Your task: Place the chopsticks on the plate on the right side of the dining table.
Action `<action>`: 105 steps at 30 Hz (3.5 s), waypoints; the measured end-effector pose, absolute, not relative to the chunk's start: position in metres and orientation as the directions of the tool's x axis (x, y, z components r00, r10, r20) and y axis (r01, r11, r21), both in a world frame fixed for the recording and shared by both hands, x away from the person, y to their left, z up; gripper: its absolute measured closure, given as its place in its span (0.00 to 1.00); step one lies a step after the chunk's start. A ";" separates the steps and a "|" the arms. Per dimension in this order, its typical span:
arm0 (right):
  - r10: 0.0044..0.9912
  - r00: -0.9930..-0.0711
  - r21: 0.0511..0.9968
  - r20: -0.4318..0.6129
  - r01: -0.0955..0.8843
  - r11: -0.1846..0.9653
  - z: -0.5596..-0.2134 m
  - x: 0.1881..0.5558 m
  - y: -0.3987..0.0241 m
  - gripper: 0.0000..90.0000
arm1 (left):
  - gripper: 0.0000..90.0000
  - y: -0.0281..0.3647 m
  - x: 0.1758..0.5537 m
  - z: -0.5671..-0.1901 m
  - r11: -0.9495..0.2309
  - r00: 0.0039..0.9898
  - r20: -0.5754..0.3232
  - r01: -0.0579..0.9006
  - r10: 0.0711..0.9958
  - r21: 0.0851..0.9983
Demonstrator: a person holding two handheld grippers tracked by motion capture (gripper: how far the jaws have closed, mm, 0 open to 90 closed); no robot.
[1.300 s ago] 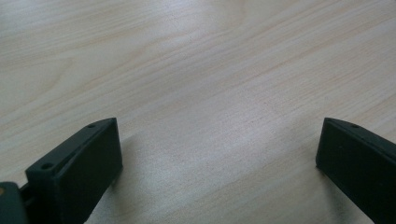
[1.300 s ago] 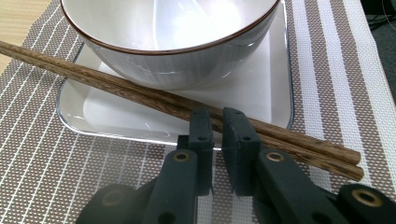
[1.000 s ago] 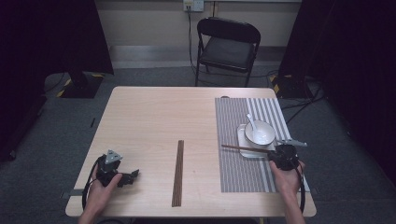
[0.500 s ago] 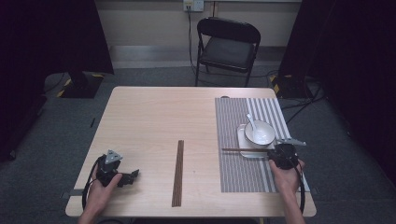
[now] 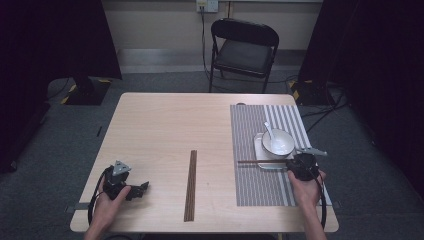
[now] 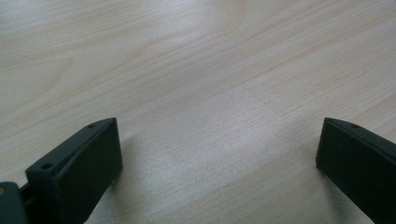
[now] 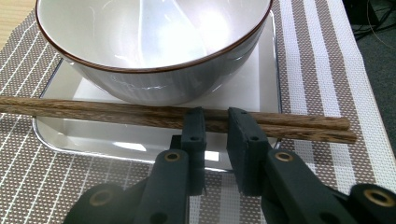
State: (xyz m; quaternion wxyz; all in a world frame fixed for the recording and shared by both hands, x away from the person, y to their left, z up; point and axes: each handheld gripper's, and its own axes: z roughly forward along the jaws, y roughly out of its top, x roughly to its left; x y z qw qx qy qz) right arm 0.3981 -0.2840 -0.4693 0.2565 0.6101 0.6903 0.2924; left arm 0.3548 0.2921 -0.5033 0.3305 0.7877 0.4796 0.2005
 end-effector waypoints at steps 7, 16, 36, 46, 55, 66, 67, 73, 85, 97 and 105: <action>0.992 -0.126 0.717 -0.001 0.691 0.089 -0.469 0.398 -0.284 0.84 | 0.00 0.292 0.355 -0.503 -0.321 0.459 -0.001 0.623 0.888 0.713; 0.989 -0.149 0.725 0.007 0.682 0.097 -0.463 0.392 -0.277 0.84 | 0.00 0.292 0.355 -0.503 -0.321 0.459 -0.001 0.623 0.888 0.713; 0.951 -0.309 0.717 0.017 0.667 0.204 -0.468 0.390 -0.225 0.92 | 0.00 0.292 0.355 -0.503 -0.322 0.459 0.000 0.623 0.888 0.713; 0.941 -0.338 0.723 0.014 0.654 0.224 -0.471 0.394 -0.216 0.93 | 0.00 0.292 0.355 -0.503 -0.321 0.459 -0.001 0.623 0.888 0.713; 0.946 -0.325 0.724 0.011 0.655 0.216 -0.473 0.397 -0.217 0.91 | 0.00 0.292 0.355 -0.503 -0.321 0.459 -0.001 0.623 0.888 0.713; 0.948 -0.317 0.729 0.006 0.651 0.213 -0.472 0.397 -0.217 0.90 | 0.00 0.292 0.355 -0.503 -0.321 0.459 -0.001 0.623 0.888 0.713; 0.947 -0.321 0.731 0.005 0.647 0.215 -0.471 0.396 -0.217 0.89 | 0.00 0.292 0.355 -0.503 -0.321 0.459 -0.001 0.624 0.889 0.713; 0.940 -0.336 0.734 0.064 0.654 0.184 -0.465 0.393 -0.207 0.88 | 0.00 0.292 0.355 -0.503 -0.321 0.459 -0.001 0.623 0.888 0.713; 0.891 -0.454 0.739 0.019 0.607 0.294 -0.458 0.395 -0.150 0.81 | 0.00 0.292 0.355 -0.503 -0.319 0.459 -0.005 0.624 0.888 0.713; 0.849 -0.528 0.730 0.019 0.588 0.350 -0.467 0.402 -0.100 0.57 | 0.00 0.291 0.354 -0.504 -0.309 0.453 -0.010 0.625 0.891 0.717; 0.842 -0.539 0.720 0.037 0.598 0.351 -0.476 0.406 -0.087 0.51 | 0.00 0.292 0.354 -0.503 -0.320 0.459 -0.003 0.624 0.888 0.713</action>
